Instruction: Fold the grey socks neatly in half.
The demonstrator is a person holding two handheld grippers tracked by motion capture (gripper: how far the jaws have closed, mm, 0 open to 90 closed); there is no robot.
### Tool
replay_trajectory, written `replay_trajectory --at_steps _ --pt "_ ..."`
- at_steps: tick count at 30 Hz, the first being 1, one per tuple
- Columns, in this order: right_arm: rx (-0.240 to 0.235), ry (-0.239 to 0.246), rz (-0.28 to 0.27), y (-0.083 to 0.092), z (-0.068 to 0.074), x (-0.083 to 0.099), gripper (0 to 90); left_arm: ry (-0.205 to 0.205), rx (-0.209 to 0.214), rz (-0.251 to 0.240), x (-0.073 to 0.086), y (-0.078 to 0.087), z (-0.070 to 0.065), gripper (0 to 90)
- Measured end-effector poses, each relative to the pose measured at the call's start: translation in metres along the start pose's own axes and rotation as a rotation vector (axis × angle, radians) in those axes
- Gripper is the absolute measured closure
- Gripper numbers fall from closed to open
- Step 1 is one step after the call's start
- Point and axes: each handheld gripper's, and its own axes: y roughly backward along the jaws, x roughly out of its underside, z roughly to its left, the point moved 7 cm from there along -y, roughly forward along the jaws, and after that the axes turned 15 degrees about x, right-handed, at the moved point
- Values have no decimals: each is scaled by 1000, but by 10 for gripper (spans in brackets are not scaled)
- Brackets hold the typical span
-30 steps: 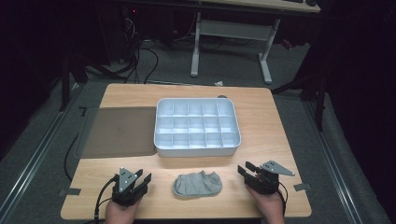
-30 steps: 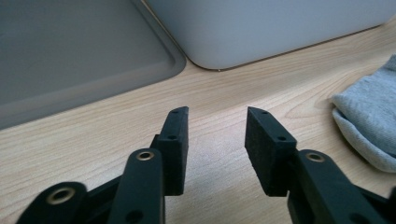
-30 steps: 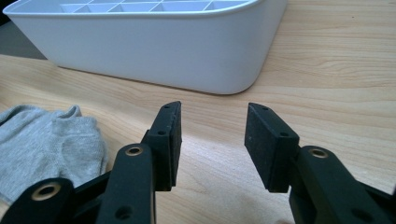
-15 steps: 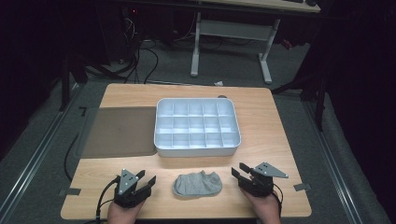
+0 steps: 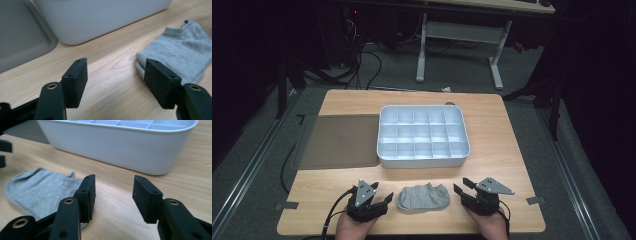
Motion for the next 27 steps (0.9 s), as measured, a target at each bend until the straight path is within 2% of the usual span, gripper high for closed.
replay_trajectory --at_steps 5,7,8,9,10,13,14,17,20,22,27 --pt "-53 3 19 3 14 4 606 -4 25 11 -5 -11 -12 351" --pt "-60 12 37 0 18 6 608 8 54 12 -8 -15 -16 387" --pt "-60 12 37 0 18 6 608 8 54 12 -8 -15 -16 408" --pt "-58 11 47 -1 19 7 607 15 74 9 -9 -17 -19 408" --pt "-54 6 63 -4 20 9 597 14 96 4 -11 -21 -24 451" --pt "-63 2 77 -5 22 10 583 -4 87 15 -11 -28 -27 526" --pt "-62 1 98 -5 23 13 579 -17 80 48 -9 -36 -29 559" --pt "-72 -19 137 -7 25 17 577 -29 68 74 -5 -41 -32 630" --pt "-91 -11 168 -9 30 23 576 -29 58 71 -3 -41 -32 717" --pt "-98 -5 184 -10 34 25 590 -20 66 71 -3 -42 -32 775" --pt "-81 21 204 -13 39 28 596 -22 69 69 -2 -43 -33 844"
